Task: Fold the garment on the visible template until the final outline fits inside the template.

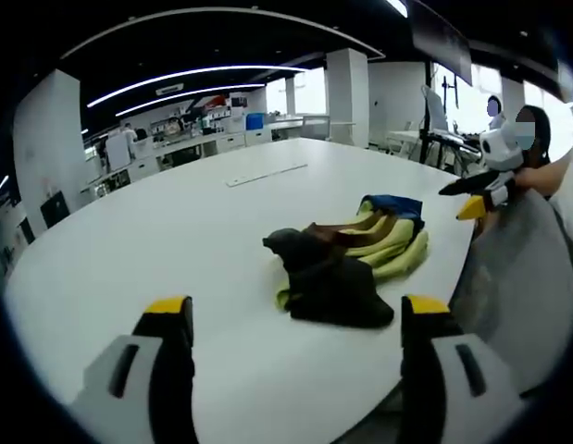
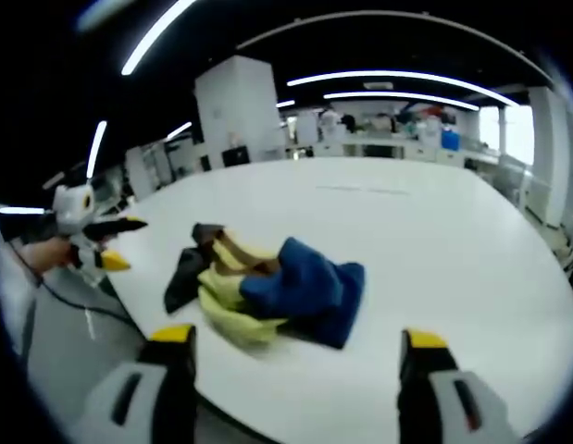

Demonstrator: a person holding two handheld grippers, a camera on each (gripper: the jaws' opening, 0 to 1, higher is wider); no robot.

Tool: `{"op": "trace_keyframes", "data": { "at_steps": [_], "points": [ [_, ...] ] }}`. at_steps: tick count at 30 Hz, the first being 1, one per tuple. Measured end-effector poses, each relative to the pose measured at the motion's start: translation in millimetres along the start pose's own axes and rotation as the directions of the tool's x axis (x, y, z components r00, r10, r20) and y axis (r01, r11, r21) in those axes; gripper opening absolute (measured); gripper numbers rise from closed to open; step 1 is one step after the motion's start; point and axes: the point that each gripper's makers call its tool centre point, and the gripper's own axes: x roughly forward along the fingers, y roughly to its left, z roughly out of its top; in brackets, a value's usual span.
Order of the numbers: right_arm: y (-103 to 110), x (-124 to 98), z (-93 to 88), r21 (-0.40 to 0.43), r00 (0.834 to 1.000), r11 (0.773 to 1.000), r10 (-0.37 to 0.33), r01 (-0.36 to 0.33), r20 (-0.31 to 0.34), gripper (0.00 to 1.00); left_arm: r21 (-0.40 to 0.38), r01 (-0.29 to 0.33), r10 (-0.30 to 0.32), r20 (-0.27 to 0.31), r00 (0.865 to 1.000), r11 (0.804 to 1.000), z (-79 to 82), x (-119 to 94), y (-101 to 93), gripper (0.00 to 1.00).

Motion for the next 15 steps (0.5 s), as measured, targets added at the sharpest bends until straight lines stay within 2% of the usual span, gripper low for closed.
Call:
{"op": "trace_keyframes", "data": {
  "at_steps": [9,15],
  "points": [
    [-0.4,0.3,-0.5,-0.002,1.000,1.000,-0.004,0.004,0.000,0.90,-0.002,0.001,-0.001,-0.006,1.000,1.000,-1.2,-0.3,-0.3,0.89],
    [-0.8,0.1,-0.2,-0.020,1.000,1.000,-0.012,0.012,-0.003,0.90,-0.009,0.001,-0.001,-0.008,1.000,1.000,-13.6,1.1,16.9,0.89]
  ]
}}
